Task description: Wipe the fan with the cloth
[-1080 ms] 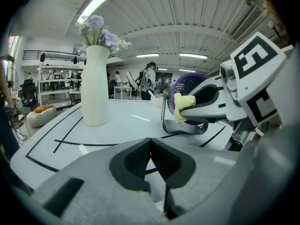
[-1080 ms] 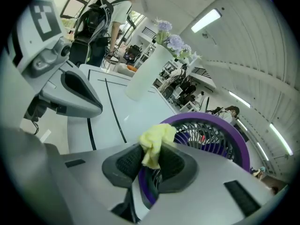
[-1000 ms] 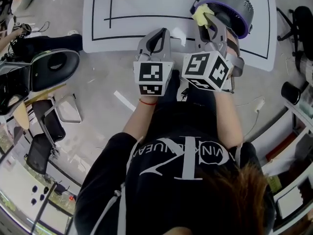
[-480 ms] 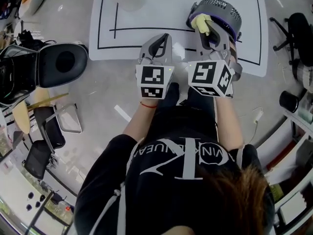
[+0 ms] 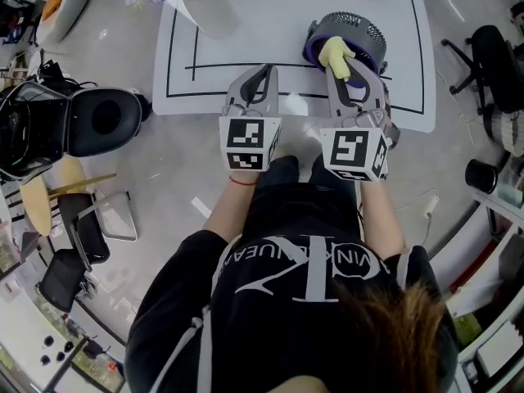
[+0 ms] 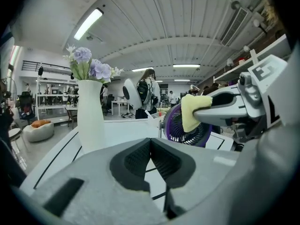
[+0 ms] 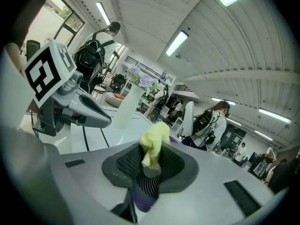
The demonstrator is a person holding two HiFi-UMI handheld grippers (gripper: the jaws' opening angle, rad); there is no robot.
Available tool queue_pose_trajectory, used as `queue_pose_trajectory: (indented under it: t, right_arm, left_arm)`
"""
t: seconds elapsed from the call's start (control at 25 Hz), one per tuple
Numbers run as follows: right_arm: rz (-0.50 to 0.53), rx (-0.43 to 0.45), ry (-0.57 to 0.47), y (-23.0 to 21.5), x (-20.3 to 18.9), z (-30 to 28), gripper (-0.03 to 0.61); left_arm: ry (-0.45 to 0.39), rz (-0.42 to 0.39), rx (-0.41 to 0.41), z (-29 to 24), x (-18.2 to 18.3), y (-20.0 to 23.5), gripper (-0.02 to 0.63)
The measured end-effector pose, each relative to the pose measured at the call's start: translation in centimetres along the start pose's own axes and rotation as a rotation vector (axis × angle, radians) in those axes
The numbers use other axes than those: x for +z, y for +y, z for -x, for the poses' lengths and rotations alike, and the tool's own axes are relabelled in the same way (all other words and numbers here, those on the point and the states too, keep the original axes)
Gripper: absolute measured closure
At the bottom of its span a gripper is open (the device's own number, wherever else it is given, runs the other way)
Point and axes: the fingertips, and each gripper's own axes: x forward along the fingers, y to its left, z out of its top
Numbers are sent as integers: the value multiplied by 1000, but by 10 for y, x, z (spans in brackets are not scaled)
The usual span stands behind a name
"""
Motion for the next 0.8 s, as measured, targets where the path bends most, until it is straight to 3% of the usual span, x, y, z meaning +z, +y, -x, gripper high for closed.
queue_pose_trajectory:
  t: [0.48, 0.8]
  right_arm:
    - [-356, 68, -140, -10, 3, 45, 497]
    - [-392, 60, -185, -12, -5, 66, 497]
  left_arm:
    - [-124, -14, 3, 28, 34, 5, 603]
    - [-154, -27, -4, 43, 37, 7, 603]
